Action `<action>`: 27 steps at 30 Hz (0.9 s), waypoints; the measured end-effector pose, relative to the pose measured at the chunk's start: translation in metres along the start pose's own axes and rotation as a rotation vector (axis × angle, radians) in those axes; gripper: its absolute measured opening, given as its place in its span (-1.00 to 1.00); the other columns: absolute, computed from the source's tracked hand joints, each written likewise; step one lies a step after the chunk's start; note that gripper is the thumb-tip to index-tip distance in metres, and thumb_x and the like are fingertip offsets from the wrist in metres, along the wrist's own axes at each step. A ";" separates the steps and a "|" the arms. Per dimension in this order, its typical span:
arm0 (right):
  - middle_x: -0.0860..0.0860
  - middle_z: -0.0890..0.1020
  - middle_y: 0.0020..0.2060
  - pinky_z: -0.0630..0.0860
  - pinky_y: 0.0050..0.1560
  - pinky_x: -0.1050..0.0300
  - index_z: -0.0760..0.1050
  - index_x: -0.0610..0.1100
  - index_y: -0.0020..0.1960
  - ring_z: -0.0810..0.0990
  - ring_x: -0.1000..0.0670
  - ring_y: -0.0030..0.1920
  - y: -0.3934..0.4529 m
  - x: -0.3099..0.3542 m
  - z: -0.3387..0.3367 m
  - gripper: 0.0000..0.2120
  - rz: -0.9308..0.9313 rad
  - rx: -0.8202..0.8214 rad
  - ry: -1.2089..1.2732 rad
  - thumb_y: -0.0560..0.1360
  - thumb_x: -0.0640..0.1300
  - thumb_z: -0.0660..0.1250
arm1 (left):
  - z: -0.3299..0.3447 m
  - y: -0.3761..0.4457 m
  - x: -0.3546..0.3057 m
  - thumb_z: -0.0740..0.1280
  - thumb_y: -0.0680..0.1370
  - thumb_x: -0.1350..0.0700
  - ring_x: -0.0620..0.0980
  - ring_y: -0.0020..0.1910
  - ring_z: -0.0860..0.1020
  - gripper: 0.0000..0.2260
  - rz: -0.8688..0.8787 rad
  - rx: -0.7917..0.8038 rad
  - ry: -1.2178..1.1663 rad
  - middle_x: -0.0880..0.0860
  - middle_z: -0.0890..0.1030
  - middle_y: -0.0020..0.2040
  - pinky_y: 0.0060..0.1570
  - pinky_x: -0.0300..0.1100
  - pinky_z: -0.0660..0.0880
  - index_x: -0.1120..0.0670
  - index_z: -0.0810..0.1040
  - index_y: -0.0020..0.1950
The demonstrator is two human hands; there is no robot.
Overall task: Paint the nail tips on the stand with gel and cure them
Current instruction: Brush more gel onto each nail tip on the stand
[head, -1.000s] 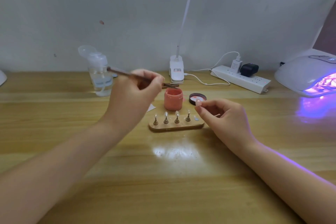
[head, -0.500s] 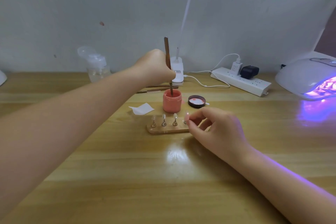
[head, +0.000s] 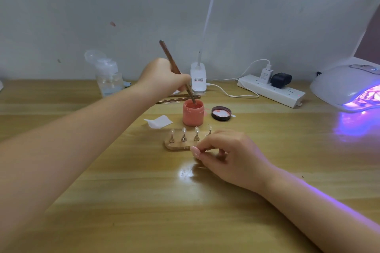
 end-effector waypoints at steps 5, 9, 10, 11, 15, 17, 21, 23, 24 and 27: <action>0.25 0.54 -0.31 0.56 -0.22 -0.02 0.66 -0.12 -0.15 0.55 -0.04 -0.15 0.002 -0.002 0.004 -0.92 0.001 0.040 -0.030 0.47 -0.11 0.45 | -0.009 0.002 0.022 0.39 0.50 0.01 0.02 -0.24 0.55 -0.80 -0.093 -0.039 -0.116 0.05 0.70 -0.21 -0.20 -0.13 0.48 0.10 0.64 -0.24; 0.24 0.54 -0.30 0.55 -0.23 -0.01 0.66 -0.14 -0.15 0.53 -0.08 -0.17 0.002 0.002 0.004 -0.92 -0.038 0.045 -0.065 0.47 -0.13 0.45 | -0.006 0.000 0.016 0.40 0.48 -0.02 0.10 -0.08 0.64 -0.78 -0.041 -0.018 -0.005 0.06 0.71 -0.22 0.01 0.04 0.57 0.08 0.66 -0.27; 0.23 0.56 -0.30 0.55 -0.24 -0.01 0.66 -0.14 -0.15 0.53 -0.08 -0.17 0.002 0.002 0.004 -0.92 -0.041 0.042 -0.071 0.47 -0.13 0.45 | -0.004 0.000 0.012 0.40 0.49 -0.04 0.08 -0.09 0.64 -0.77 -0.019 -0.011 0.027 0.06 0.71 -0.22 -0.02 0.03 0.55 0.07 0.66 -0.27; 0.21 0.59 -0.30 0.54 -0.24 -0.01 0.66 -0.14 -0.15 0.53 -0.08 -0.16 0.002 0.002 0.004 -0.92 -0.041 0.039 -0.076 0.47 -0.13 0.46 | -0.002 -0.001 0.009 0.40 0.49 -0.05 0.07 -0.10 0.64 -0.76 -0.001 -0.005 0.057 0.07 0.71 -0.21 -0.05 0.01 0.55 0.08 0.66 -0.26; 0.15 0.67 -0.27 0.54 -0.19 -0.02 0.66 -0.13 -0.15 0.52 -0.06 -0.14 0.002 -0.002 0.005 -0.91 -0.022 0.034 -0.078 0.47 -0.11 0.45 | 0.008 -0.003 -0.001 0.40 0.49 -0.06 0.07 -0.13 0.64 -0.75 0.041 0.027 0.150 0.10 0.70 -0.18 -0.07 0.02 0.55 0.12 0.67 -0.16; 0.14 0.67 -0.27 0.53 -0.17 -0.03 0.66 -0.13 -0.14 0.52 -0.06 -0.14 0.002 -0.003 0.006 -0.90 -0.018 0.040 -0.076 0.48 -0.10 0.45 | 0.016 -0.005 -0.003 0.40 0.48 -0.05 0.06 -0.13 0.63 -0.77 0.049 0.059 0.209 0.07 0.69 -0.16 -0.07 0.01 0.56 0.11 0.65 -0.16; 0.13 0.68 -0.26 0.53 -0.14 -0.01 0.66 -0.13 -0.14 0.51 -0.04 -0.14 0.002 -0.004 0.006 -0.89 -0.015 0.044 -0.075 0.48 -0.10 0.45 | 0.017 -0.007 -0.003 0.39 0.49 -0.05 0.04 -0.11 0.63 -0.78 0.052 0.047 0.233 0.05 0.69 -0.14 -0.06 0.00 0.57 0.11 0.65 -0.12; 0.13 0.68 -0.26 0.52 -0.14 0.00 0.66 -0.14 -0.14 0.50 -0.03 -0.14 0.002 -0.004 0.007 -0.89 -0.014 0.044 -0.080 0.48 -0.09 0.45 | 0.011 -0.006 -0.002 0.39 0.50 -0.04 -0.02 -0.19 0.60 -0.77 0.042 0.012 0.168 0.05 0.69 -0.19 -0.22 -0.12 0.49 0.12 0.65 -0.15; 0.12 0.68 -0.26 0.52 -0.14 -0.01 0.66 -0.14 -0.14 0.50 -0.03 -0.14 0.003 -0.004 0.007 -0.89 -0.015 0.045 -0.083 0.48 -0.09 0.45 | 0.007 -0.006 0.000 0.39 0.51 -0.04 -0.06 -0.26 0.57 -0.77 0.029 -0.005 0.122 0.04 0.69 -0.21 -0.29 -0.16 0.43 0.10 0.65 -0.20; 0.11 0.68 -0.26 0.52 -0.16 -0.02 0.66 -0.14 -0.15 0.49 -0.04 -0.15 0.003 -0.003 0.008 -0.89 -0.017 0.047 -0.088 0.48 -0.09 0.45 | -0.006 -0.007 0.012 0.38 0.50 -0.01 -0.07 -0.36 0.47 -0.77 -0.034 -0.068 -0.073 0.03 0.70 -0.24 -0.29 -0.16 0.38 0.04 0.62 -0.32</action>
Point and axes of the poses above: each hand's wrist, its own y-axis towards the middle knuckle, its own z-axis out of the palm, x = y × z, the point moved 10 cm from there along y, towards the middle knuckle
